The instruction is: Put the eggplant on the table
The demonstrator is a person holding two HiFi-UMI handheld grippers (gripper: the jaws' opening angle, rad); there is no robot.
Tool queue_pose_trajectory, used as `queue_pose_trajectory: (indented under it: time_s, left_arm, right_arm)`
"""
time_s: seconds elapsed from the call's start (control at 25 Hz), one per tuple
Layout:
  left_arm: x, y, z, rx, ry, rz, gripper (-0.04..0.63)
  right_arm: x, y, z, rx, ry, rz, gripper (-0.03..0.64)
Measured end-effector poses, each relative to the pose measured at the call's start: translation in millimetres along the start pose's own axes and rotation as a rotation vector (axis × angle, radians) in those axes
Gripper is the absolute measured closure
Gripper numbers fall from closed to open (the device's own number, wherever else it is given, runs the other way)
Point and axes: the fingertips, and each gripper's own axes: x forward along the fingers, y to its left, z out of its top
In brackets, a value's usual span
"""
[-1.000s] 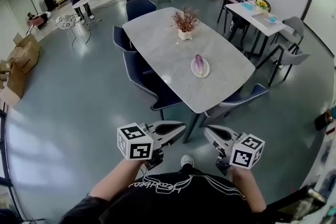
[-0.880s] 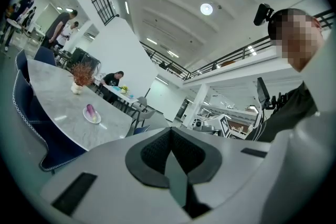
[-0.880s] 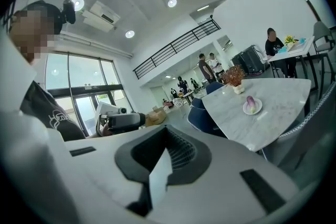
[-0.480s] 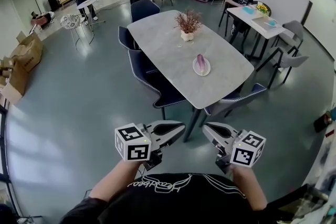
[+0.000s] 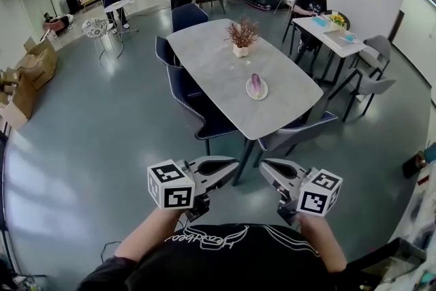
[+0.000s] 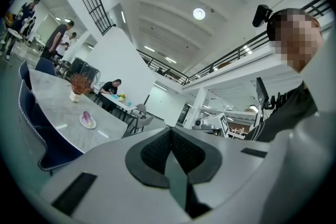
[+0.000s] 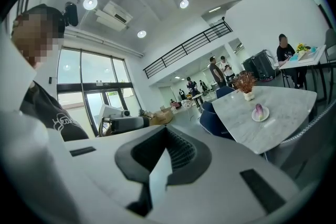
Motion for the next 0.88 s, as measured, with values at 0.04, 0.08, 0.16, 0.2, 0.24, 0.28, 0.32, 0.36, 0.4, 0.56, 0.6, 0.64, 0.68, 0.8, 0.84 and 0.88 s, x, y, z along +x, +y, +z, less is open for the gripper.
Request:
queue_pose_trajectory:
  time_s: [0.04,0.08,0.16,0.2,0.24,0.28,0.32,0.36,0.4,0.56,0.6,0.64,0.68,0.8,0.84,0.88]
  left_arm:
    - [0.7,-4.8,0.1,0.0,-0.003,0.002,0.588]
    - [1.5,-9.1,-0.2,0.001,-0.005,0.005,0.588]
    - [3.8,-17.3,-2.1,0.001,-0.008,0.01,0.588]
    - [5.2,-21.6,-2.8,0.002,-0.008,0.012,0.588]
    - [6.7,-26.3,-2.9,0.004,-0.009,0.014,0.588]
    - [8.5,-31.3,-2.8,0.007,-0.01,0.015,0.588]
    - [10.8,-36.5,-3.0,0.011,-0.01,0.014,0.588]
    - [13.3,-41.6,-3.7,0.016,-0.008,0.012,0.588]
    - [15.6,-46.2,-4.9,0.021,-0.004,0.011,0.588]
    - [19.1,-58.3,-9.7,0.031,-0.001,0.022,0.588]
    - [18.8,-60.5,-10.3,0.031,-0.003,0.025,0.588]
    - [18.4,-62.7,-11.0,0.031,-0.004,0.028,0.588]
    - [18.1,-65.0,-11.8,0.032,-0.003,0.03,0.588]
    - [19.2,-71.6,-14.8,0.03,0.0,0.033,0.588]
    - [20.3,-73.3,-16.2,0.029,0.0,0.034,0.588]
    - [21.4,-74.7,-17.9,0.027,0.0,0.036,0.588]
  right_arm:
    - [-4.7,1.9,0.7,0.0,-0.001,-0.001,0.612]
    - [-9.4,3.4,0.6,0.001,-0.002,-0.001,0.612]
    - [-18.8,6.1,-1.3,0.004,-0.003,-0.001,0.612]
    - [-23.3,7.6,-2.2,0.005,-0.003,0.002,0.612]
    - [-27.5,9.2,-2.7,0.005,-0.002,0.005,0.612]
    - [-31.7,10.5,-2.9,0.004,-0.002,0.007,0.612]
    - [-35.8,11.3,-2.7,0.003,-0.003,0.008,0.612]
    - [-39.9,11.5,-2.6,0.001,-0.005,0.008,0.612]
    - [-43.7,11.7,-2.6,0.001,-0.009,0.008,0.612]
    - [-55.0,15.1,-5.3,0.009,-0.022,0.015,0.612]
    - [-57.1,16.5,-6.2,0.01,-0.022,0.016,0.612]
    - [-59.2,17.9,-6.8,0.01,-0.023,0.016,0.612]
    - [-61.4,19.4,-7.0,0.01,-0.025,0.017,0.612]
    - [-68.4,22.3,-7.2,0.013,-0.034,0.019,0.612]
    - [-70.6,22.5,-8.2,0.014,-0.035,0.019,0.612]
    - [-72.7,22.6,-10.1,0.016,-0.034,0.02,0.612]
